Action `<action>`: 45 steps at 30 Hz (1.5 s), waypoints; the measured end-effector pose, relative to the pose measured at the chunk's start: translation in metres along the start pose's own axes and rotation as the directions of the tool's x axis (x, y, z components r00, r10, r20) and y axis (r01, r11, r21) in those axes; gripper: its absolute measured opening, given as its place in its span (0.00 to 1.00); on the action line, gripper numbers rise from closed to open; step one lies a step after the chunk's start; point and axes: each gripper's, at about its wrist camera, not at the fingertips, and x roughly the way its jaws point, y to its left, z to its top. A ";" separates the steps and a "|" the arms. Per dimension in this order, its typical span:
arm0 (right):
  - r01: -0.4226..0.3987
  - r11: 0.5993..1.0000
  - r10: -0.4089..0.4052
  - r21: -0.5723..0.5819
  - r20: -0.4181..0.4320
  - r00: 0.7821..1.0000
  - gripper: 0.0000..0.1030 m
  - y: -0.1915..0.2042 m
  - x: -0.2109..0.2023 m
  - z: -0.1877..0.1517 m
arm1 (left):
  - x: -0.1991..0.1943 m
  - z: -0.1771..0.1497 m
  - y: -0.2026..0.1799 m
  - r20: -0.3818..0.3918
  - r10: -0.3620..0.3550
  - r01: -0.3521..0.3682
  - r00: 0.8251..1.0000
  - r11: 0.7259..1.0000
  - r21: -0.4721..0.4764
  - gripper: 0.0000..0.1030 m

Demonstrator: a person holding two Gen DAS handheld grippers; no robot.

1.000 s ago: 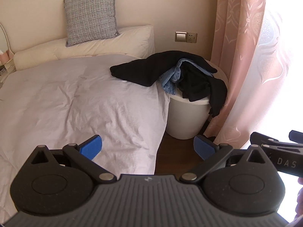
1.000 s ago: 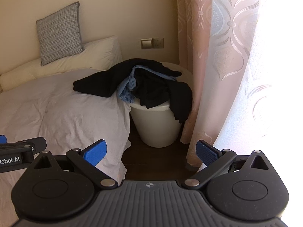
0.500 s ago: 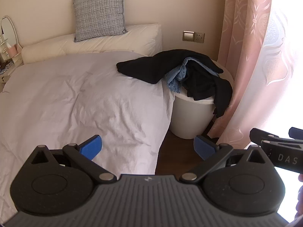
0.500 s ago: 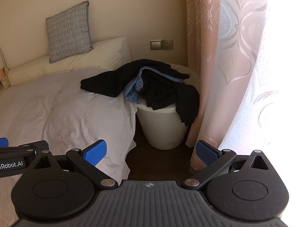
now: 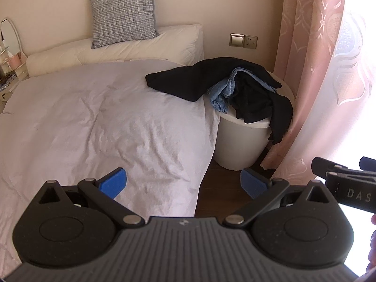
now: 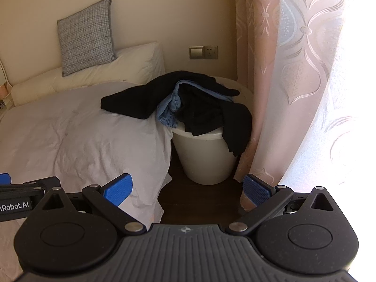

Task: Fold clothes
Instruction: 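Move both grippers toward the clothes pile on the white stool, then grasp the black knit skirt on the stool with both grippers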

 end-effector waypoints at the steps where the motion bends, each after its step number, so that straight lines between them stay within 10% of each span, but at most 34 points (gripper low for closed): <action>1: 0.002 1.000 -0.002 0.002 -0.001 1.000 1.00 0.000 0.002 0.002 | 0.002 0.001 0.002 0.000 -0.004 0.004 1.000 1.000 0.003 0.99; 34: 0.117 0.992 -0.115 0.045 -0.054 0.992 1.00 0.079 0.122 0.105 | 0.142 0.125 0.082 -0.080 -0.143 0.148 0.986 0.987 0.058 0.99; 45: 0.056 0.998 -0.057 -0.008 -0.049 0.997 1.00 0.092 0.177 0.139 | 0.190 0.151 0.095 -0.073 -0.073 0.073 0.995 0.997 0.001 0.99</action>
